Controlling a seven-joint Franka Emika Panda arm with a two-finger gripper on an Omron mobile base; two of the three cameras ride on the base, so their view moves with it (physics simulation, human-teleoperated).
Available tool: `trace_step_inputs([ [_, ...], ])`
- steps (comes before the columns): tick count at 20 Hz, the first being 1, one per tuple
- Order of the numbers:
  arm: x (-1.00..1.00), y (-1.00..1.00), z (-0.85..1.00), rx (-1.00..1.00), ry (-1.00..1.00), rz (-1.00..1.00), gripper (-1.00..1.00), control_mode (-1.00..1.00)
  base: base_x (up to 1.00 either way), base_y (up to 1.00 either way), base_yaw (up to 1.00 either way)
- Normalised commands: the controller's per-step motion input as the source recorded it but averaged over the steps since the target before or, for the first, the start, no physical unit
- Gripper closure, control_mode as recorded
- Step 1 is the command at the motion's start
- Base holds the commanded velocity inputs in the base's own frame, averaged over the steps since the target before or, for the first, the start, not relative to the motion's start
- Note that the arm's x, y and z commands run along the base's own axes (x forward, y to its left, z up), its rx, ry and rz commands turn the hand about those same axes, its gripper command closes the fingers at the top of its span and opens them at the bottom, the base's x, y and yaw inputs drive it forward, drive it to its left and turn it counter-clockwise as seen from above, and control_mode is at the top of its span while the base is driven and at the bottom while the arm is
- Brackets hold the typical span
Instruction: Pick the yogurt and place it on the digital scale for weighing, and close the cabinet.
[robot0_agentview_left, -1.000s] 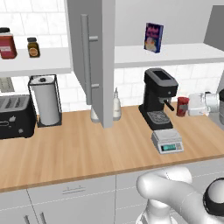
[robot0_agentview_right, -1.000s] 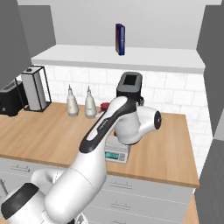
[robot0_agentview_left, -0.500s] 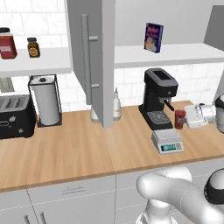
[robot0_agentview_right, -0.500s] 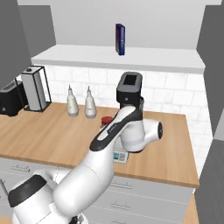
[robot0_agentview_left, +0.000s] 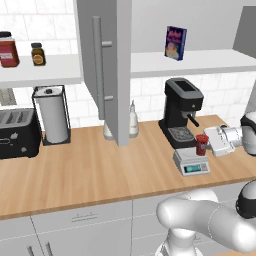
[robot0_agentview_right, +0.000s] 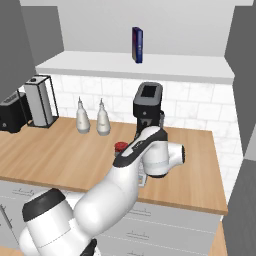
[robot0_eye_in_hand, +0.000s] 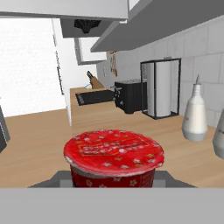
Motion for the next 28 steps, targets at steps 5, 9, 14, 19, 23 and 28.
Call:
trace_step_inputs([
  [5, 0.09, -0.09, -0.18, 0.00, -0.04, 0.09, 1.00, -1.00, 0.00, 0.00, 0.00],
  [9, 0.15, -0.10, -0.26, 0.02, -0.08, 0.05, 1.00, -1.00, 0.00, 0.00, 0.00],
  [14, 0.23, 0.00, -0.16, 0.00, -0.05, 0.00, 1.00, -1.00, 0.00, 0.00, 0.00],
  [19, 0.26, -0.01, -0.13, 0.00, -0.01, 0.00, 1.00, -1.00, 0.00, 0.00, 0.00],
  [23, 0.13, -0.02, -0.24, 0.00, 0.00, 0.00, 1.00, -1.00, 0.00, 0.00, 0.00],
  [28, 0.15, -0.01, -0.34, 0.00, -0.01, 0.00, 1.00, -1.00, 0.00, 0.00, 0.00],
])
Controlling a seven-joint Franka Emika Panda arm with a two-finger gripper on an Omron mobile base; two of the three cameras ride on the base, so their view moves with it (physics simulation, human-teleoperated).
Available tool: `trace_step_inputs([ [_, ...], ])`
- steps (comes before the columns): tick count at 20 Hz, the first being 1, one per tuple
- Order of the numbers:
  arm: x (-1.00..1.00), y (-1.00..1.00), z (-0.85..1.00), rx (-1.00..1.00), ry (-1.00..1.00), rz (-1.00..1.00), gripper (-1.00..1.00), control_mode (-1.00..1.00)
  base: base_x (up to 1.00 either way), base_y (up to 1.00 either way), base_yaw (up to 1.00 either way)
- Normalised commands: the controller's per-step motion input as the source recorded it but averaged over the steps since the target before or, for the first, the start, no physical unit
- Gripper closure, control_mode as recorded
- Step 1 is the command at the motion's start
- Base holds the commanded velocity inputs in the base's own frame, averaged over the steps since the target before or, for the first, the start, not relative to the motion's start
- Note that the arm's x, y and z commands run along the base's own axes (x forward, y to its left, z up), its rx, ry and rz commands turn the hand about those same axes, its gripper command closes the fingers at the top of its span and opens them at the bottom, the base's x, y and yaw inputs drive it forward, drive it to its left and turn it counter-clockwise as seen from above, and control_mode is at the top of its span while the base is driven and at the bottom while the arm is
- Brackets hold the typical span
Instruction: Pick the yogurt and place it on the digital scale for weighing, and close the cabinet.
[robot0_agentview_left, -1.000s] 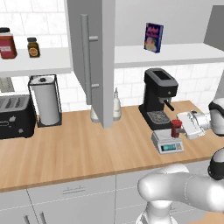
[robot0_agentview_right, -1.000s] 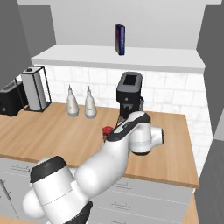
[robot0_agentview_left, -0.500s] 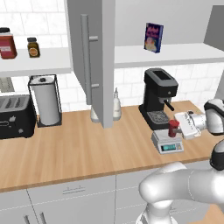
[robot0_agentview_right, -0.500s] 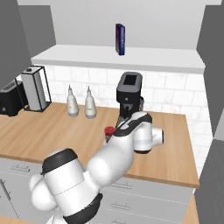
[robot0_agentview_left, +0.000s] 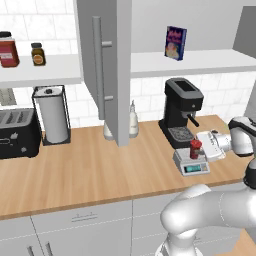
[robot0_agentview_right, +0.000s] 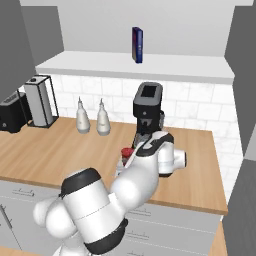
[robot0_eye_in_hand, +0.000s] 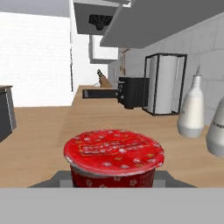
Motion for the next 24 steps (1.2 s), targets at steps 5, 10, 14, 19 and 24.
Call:
trace_step_inputs([
  [5, 0.26, -0.07, -0.15, 0.00, 0.00, 0.00, 1.00, -1.00, 0.00, 0.00, 0.00],
  [10, 0.28, -0.19, -0.01, 0.00, 0.00, 0.00, 1.00, -1.00, 0.00, 0.00, 0.00],
  [14, 0.34, -0.09, -0.05, 0.00, 0.00, 0.00, 1.00, -1.00, 0.00, 0.00, 0.00],
  [19, 0.19, 0.00, -0.33, 0.00, -0.05, 0.00, 1.00, -1.00, 0.00, 0.00, 0.00],
  [24, 0.10, 0.00, -0.45, 0.00, -0.08, 0.00, 1.00, -1.00, 0.00, 0.00, 0.00],
])
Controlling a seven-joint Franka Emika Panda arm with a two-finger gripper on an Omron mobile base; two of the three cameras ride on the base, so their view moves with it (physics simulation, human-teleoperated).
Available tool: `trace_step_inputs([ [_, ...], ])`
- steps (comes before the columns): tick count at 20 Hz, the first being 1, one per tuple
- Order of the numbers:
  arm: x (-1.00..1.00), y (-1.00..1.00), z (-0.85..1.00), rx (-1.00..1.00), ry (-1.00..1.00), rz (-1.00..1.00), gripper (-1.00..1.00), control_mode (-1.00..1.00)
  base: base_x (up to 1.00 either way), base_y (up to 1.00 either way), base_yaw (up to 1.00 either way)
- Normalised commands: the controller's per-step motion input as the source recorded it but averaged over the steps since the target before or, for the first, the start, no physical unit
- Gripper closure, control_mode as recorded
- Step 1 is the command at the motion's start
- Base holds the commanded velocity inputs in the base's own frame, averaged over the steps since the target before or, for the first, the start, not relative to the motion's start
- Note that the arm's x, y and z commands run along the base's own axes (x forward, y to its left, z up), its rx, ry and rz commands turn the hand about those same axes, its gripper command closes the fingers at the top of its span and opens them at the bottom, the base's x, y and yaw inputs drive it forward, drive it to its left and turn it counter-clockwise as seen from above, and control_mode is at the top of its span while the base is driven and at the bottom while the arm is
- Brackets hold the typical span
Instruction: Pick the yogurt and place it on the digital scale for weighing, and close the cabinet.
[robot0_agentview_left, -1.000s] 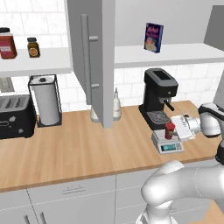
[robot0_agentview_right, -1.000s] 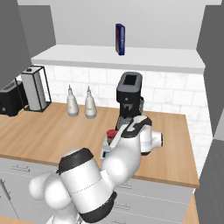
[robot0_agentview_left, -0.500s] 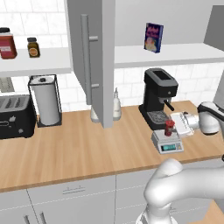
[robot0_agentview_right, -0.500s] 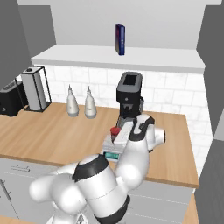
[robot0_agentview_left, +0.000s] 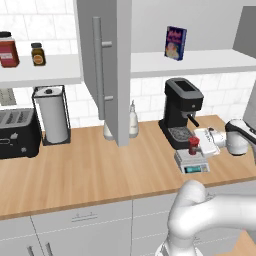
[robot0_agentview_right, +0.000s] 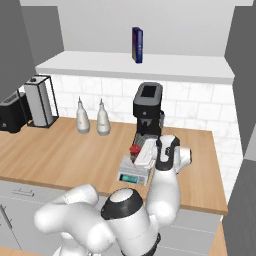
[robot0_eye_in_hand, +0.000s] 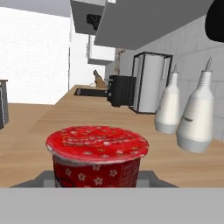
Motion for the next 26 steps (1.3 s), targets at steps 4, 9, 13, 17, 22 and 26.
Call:
trace_step_inputs([
  [4, 0.00, 0.00, -0.27, 0.00, -0.01, 0.00, -1.00, -1.00, 0.00, 0.00, 0.00],
  [9, 0.00, 0.00, 0.00, 0.00, 0.00, 0.00, -1.00, -1.00, 0.00, 0.00, 0.00],
  [13, -0.11, 0.01, 0.00, 0.00, 0.00, 0.00, -1.00, -1.00, 0.00, 0.00, 0.00],
  [17, -0.10, 0.00, 0.00, 0.00, 0.00, 0.00, -1.00, -1.00, 0.00, 0.00, 0.00],
  [22, 0.00, 0.00, 0.00, 0.00, 0.00, 0.00, -1.00, -1.00, 0.00, 0.00, 0.00],
  [26, -0.19, -0.24, 0.08, 0.00, -0.04, 0.00, -1.00, -1.00, 0.00, 0.00, 0.00],
])
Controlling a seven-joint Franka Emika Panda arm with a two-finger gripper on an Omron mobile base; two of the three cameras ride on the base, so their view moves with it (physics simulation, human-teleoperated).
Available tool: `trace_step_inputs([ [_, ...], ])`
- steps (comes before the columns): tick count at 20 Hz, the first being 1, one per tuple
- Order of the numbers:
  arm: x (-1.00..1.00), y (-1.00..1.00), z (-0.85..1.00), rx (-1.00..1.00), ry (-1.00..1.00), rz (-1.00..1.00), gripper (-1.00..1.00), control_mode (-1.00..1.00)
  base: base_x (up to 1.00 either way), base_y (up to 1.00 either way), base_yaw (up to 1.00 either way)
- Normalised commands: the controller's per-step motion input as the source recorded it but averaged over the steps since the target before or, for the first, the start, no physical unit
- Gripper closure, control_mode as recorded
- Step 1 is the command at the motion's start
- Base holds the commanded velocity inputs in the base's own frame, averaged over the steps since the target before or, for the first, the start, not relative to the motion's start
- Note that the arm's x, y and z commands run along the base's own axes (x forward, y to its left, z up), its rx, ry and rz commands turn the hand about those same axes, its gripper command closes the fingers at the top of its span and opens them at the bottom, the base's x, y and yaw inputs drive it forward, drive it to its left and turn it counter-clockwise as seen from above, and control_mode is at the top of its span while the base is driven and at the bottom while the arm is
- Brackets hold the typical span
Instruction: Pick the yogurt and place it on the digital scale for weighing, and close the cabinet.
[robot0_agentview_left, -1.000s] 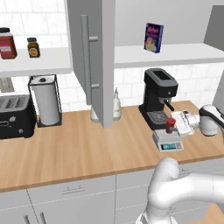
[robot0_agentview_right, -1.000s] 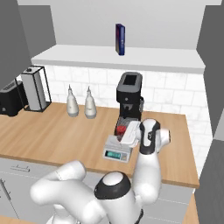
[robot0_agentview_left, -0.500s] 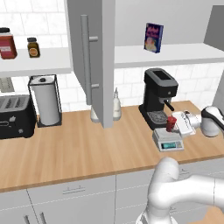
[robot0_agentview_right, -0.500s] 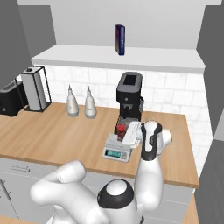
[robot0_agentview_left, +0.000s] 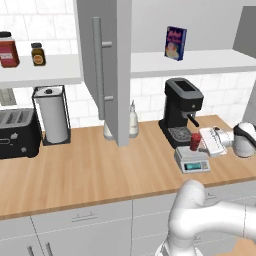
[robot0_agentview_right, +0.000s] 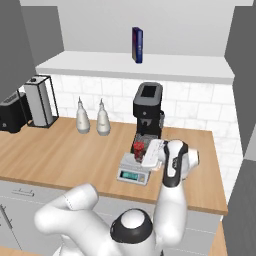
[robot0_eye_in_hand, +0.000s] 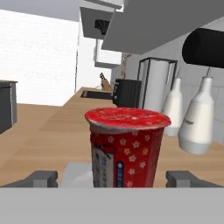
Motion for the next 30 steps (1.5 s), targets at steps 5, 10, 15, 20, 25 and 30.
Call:
trace_step_inputs([
  [5, -0.07, -0.25, 0.08, 0.00, -0.01, 0.00, -1.00, -1.00, 0.00, 0.00, 0.00],
  [10, -0.45, -0.20, 0.37, 0.00, -0.12, 0.00, -1.00, -1.00, 0.00, 0.00, 0.00],
  [15, -0.81, -0.15, 0.62, 0.00, -0.31, -0.08, -1.00, -1.00, 0.00, 0.00, 0.00],
  [20, -0.86, -0.05, 0.68, 0.00, -0.38, -0.15, -1.00, -1.00, 0.00, 0.00, 0.00],
  [25, -0.57, -0.06, 0.57, 0.00, -0.46, -0.10, -1.00, -1.00, 0.00, 0.00, 0.00],
  [30, -0.27, -0.27, 0.61, 0.00, -0.63, -0.05, -1.00, -1.00, 0.00, 0.00, 0.00],
])
